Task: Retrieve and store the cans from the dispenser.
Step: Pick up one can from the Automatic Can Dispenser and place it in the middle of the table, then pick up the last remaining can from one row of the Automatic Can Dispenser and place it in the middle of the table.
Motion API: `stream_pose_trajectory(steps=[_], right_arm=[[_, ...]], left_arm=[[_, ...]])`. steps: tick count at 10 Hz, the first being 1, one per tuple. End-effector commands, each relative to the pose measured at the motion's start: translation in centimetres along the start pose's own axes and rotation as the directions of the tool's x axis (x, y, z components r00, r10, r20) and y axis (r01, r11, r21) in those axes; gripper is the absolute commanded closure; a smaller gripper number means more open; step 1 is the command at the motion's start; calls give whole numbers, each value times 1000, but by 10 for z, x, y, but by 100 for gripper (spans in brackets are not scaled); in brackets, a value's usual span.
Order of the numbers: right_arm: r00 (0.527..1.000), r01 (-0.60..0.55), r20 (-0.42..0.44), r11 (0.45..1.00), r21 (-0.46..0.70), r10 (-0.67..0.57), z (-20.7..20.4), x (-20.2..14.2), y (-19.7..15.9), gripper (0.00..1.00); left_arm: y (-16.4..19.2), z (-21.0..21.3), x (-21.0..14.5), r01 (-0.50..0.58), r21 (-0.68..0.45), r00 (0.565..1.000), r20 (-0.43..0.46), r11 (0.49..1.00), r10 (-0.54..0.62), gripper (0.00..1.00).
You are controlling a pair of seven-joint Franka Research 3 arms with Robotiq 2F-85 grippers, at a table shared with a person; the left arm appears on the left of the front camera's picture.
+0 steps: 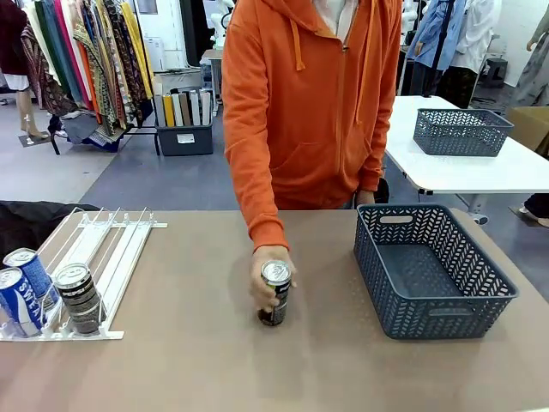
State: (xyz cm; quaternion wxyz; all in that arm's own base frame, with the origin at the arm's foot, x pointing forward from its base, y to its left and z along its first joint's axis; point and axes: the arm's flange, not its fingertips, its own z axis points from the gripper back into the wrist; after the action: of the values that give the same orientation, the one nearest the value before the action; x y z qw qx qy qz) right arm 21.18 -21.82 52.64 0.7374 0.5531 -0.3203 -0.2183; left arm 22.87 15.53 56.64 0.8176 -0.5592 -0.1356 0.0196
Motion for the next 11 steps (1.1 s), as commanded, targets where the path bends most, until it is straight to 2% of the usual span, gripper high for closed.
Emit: stream_pose_trajectory(steps=[1, 10, 11], right_arm=[[1000, -19, 11, 999, 31, 18, -1, 1, 1, 0], [1000, -19, 11, 999, 31, 18, -1, 1, 1, 0], [1000, -19, 11, 999, 31, 18, -1, 1, 1, 0]], left_arm=[[-9, -2, -2, 34, 6, 999, 4, 999, -34, 0], [-6, -3, -4, 11, 27, 1000, 2, 1000, -11, 0], [-27, -43, 6, -43, 332, 999, 24, 942, 37, 0]])
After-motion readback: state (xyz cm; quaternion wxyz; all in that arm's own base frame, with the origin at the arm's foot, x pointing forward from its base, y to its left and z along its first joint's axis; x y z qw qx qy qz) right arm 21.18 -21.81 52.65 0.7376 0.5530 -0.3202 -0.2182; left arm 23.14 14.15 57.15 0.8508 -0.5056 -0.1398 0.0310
